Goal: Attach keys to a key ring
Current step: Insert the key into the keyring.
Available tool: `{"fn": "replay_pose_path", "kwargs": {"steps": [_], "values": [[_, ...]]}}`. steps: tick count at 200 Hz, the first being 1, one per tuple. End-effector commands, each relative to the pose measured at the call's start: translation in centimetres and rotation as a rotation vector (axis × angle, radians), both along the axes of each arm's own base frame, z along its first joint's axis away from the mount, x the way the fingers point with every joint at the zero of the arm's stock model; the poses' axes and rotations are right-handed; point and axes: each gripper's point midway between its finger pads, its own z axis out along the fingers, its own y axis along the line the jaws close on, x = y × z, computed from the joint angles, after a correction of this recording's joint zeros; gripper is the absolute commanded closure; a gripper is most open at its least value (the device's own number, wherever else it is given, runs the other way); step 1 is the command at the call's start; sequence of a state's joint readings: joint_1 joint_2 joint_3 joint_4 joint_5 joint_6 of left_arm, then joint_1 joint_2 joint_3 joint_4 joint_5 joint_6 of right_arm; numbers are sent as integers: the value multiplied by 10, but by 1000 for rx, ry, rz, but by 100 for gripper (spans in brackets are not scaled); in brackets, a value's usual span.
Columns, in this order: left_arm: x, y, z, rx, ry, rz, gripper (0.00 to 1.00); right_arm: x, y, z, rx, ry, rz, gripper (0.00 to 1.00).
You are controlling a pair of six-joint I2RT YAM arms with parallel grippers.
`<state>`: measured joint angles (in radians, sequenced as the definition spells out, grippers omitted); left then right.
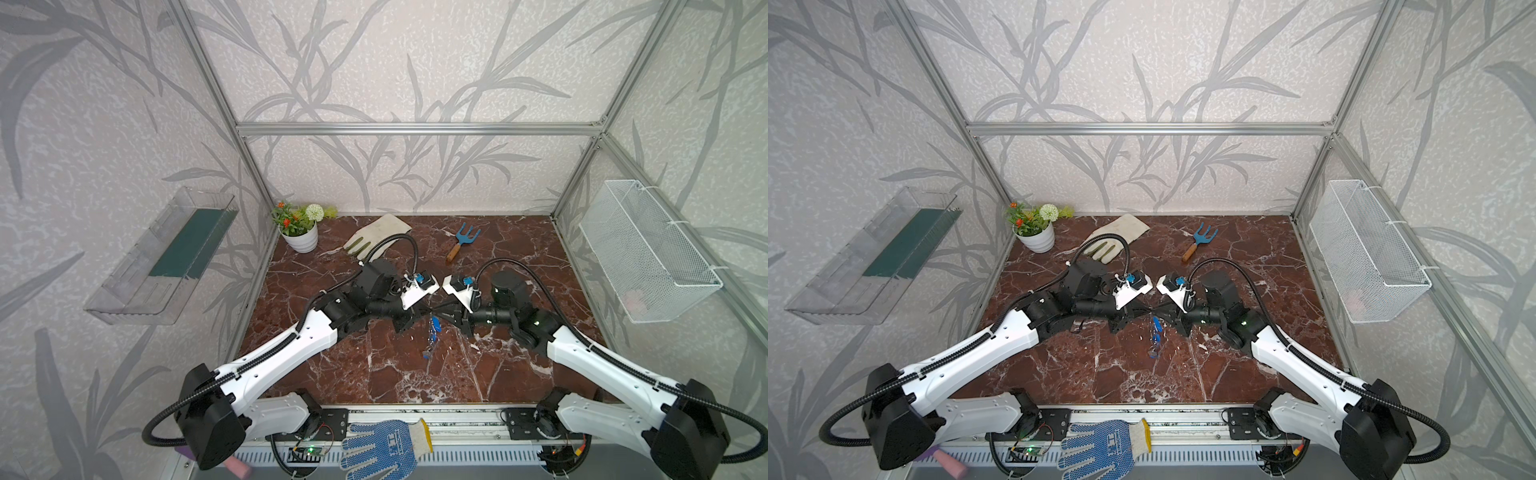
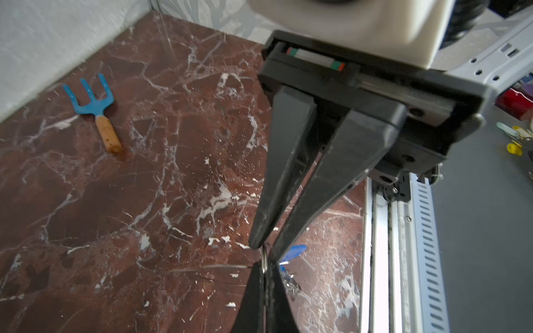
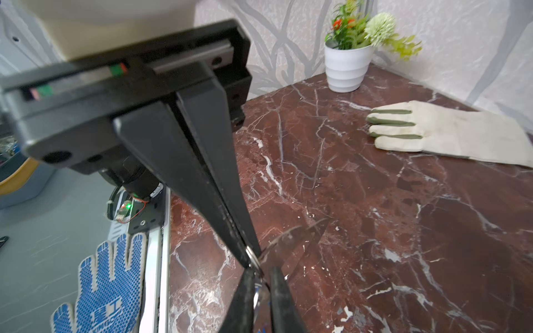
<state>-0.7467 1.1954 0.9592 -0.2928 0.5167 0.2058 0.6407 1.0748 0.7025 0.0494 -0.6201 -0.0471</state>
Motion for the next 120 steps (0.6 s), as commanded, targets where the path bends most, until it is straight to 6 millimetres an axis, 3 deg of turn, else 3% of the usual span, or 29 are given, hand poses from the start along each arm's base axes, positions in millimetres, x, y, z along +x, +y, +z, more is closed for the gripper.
{"fn": "replay_pose_path", "kwargs": {"steps": [1,24,51,70,100,120], "values": [[16,-1,28,-123,-120,74,100,11,-10,29,75,-78,-98,79],[24,-2,41,-205,-170,127,100,17,-21,39,121,-92,-172,75],[30,-6,67,-345,-218,175,100,19,-26,47,172,-46,-212,64],[27,-11,88,-462,-258,161,100,29,-35,49,200,49,-284,63],[22,-21,93,-525,-286,125,100,27,-40,60,278,140,-265,63],[20,-16,102,-641,-328,146,100,30,-43,66,319,183,-269,63]]}}
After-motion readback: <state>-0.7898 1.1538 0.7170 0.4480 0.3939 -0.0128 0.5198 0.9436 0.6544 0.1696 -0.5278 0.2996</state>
